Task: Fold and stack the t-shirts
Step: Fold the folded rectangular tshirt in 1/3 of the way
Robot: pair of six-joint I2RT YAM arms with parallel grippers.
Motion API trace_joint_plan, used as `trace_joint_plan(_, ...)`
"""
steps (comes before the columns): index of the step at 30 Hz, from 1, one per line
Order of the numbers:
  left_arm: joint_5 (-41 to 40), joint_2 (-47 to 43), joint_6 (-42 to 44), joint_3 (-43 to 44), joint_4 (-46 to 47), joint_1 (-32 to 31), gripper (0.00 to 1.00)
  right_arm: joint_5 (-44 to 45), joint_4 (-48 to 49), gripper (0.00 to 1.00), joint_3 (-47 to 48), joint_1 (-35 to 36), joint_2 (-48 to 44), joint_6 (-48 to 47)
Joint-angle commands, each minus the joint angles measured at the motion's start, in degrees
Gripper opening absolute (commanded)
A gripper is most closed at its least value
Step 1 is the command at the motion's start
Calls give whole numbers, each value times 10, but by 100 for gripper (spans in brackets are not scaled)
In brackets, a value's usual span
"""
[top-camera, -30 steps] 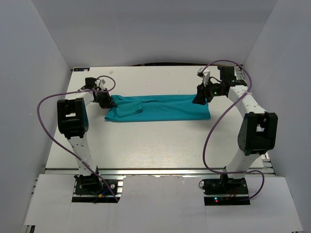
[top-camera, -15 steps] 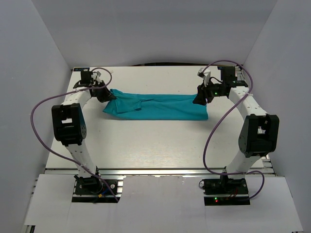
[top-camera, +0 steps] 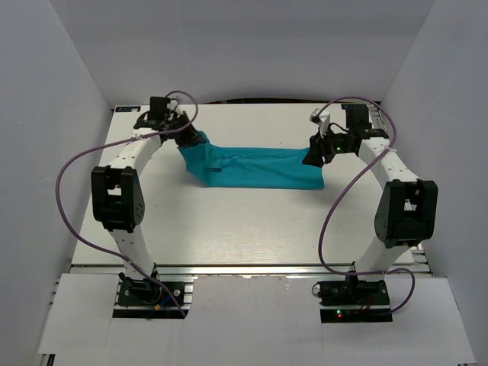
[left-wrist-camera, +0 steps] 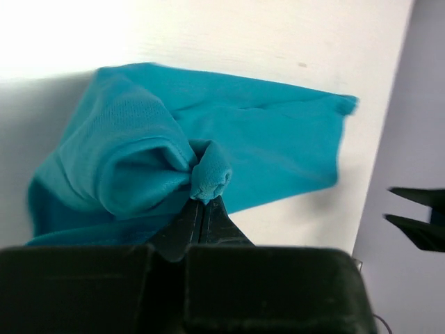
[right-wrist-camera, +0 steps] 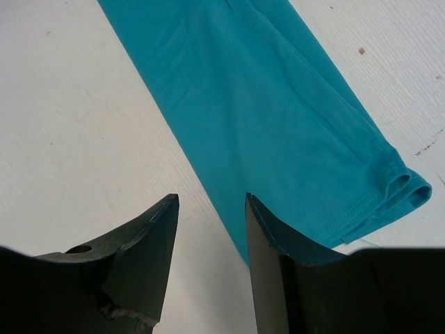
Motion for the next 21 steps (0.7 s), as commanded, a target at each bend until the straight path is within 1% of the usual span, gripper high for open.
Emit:
trace_joint_plan(1, -16, 0, -29, 64, -12, -52, 0, -14, 18, 50, -10, -4, -28, 9)
trace_joint_plan(5, -41, 43, -38, 123, -35, -99, 0, -15, 23, 50, -24, -7, -34, 8)
trace_joint_plan(7, -47, 57, -39, 135, -44, -119, 0, -16, 23, 50, -27, -7, -36, 9)
trace_joint_plan(14, -57, 104, -43, 160, -49, -158, 0, -19, 32, 50, -38, -10, -41, 14)
trace_joint_plan(21, -68, 154, -49, 218, -69, -186, 0, -22, 38, 50, -50, -11, -44, 17)
